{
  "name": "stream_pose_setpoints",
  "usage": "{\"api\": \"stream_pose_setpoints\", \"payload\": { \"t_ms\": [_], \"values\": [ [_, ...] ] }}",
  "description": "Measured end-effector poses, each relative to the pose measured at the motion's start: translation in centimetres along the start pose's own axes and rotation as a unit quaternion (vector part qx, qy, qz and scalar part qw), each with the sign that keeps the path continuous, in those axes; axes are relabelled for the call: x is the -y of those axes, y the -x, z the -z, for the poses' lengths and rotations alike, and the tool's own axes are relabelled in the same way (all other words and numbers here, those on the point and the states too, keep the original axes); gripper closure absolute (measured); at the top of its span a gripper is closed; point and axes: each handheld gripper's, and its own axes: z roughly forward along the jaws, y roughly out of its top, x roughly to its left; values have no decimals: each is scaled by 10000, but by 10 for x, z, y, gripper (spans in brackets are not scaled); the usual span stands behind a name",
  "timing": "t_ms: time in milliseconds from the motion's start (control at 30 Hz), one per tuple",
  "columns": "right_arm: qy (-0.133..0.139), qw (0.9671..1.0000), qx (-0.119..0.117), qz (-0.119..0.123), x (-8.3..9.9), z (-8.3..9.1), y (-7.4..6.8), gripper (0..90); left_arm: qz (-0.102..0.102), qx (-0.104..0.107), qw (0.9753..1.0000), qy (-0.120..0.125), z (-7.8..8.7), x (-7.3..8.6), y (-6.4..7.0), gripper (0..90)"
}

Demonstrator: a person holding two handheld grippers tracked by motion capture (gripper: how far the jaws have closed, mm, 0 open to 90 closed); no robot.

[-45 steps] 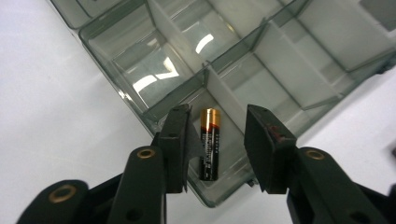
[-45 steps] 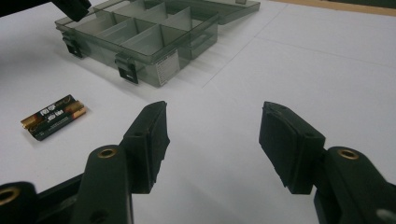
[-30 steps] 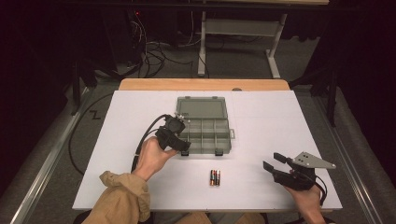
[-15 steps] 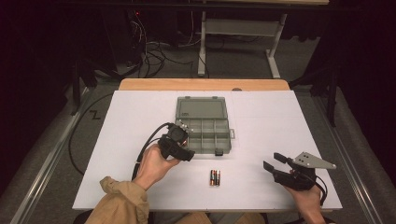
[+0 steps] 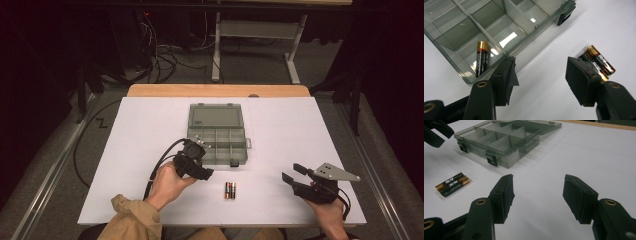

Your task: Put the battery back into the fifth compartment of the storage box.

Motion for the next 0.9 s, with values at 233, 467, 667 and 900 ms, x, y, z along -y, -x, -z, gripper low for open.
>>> {"api": "stream_pose_setpoints", "payload": {
  "t_ms": [233,467,667,900],
  "values": [
    [12,10000,16,11,0,0,0,437,-23,101,9999,18,-3,1,7,411],
    [17,10000,10,11,0,0,0,437,-21,196,9998,-36,-7,1,11,411],
    [20,10000,7,16,0,0,0,437,97,291,9995,-9,-14,0,18,410],
    [11,10000,6,24,0,0,0,437,86,369,9993,-13,-16,-1,22,413]
  ]
}}
